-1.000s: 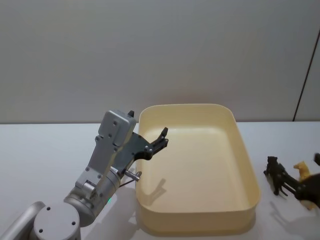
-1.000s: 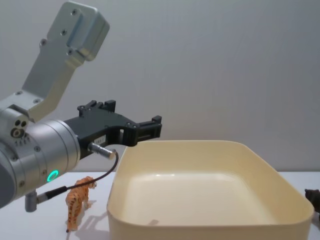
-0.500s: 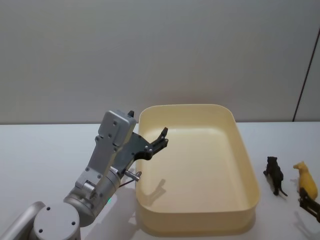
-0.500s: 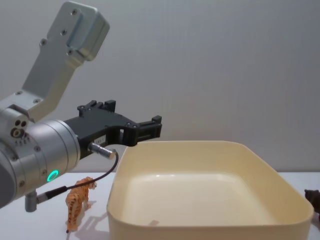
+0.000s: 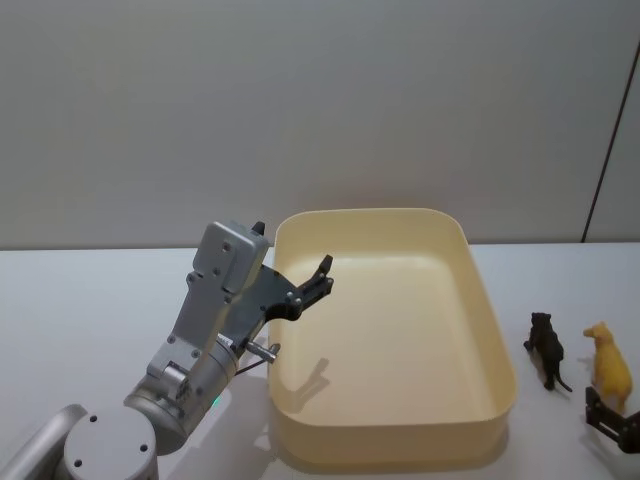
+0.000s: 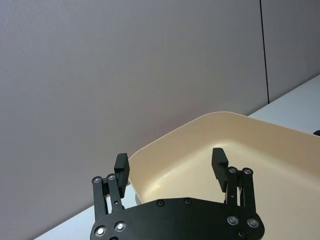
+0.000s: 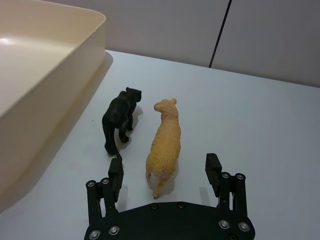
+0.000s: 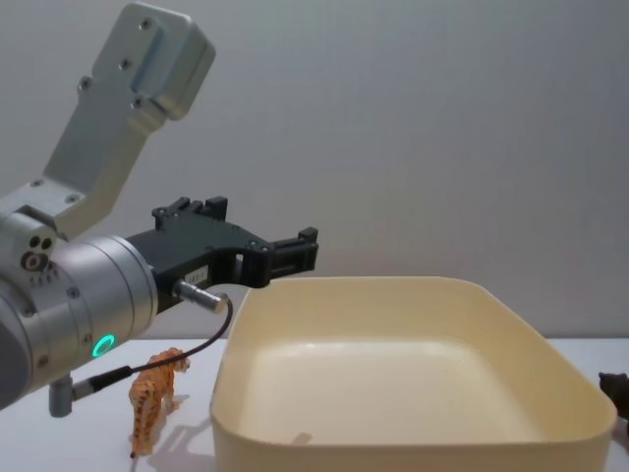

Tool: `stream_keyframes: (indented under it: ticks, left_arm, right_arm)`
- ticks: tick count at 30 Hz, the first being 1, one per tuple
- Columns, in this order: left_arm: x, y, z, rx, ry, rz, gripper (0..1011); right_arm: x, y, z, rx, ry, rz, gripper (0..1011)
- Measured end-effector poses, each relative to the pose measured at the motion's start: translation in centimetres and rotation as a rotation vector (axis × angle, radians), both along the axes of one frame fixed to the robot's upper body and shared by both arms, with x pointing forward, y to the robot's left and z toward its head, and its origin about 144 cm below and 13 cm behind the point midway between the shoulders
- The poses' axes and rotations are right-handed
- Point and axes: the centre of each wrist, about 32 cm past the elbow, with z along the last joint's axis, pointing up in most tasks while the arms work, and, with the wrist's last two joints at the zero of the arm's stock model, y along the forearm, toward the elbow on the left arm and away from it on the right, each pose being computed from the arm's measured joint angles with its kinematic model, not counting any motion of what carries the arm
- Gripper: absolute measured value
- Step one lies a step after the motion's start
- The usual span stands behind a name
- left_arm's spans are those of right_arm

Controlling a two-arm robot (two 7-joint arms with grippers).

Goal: Pick up the toy alternately with two hands and place it into the central storage box.

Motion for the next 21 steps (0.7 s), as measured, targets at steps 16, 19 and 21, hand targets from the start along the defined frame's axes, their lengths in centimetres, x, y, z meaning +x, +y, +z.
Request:
stream_keyframes:
  ticks: [16,19,21]
  left_arm:
    - [0.0,0.0,0.0,0.000,0.000,0.000,1001]
    - [0.0,0.0,0.0,0.000,0.000,0.000,1001]
    - [0.0,0.0,0.0,0.000,0.000,0.000,1001]
  right_arm:
    - [2.2,0.2,-1.3,-0.005,0.008,-0.005,812]
    - [2.5,0.3,-1.5,-0.005,0.009,-0.005,729]
    - [2.6,0.3,-1.5,-0.005,0.009,-0.006,664]
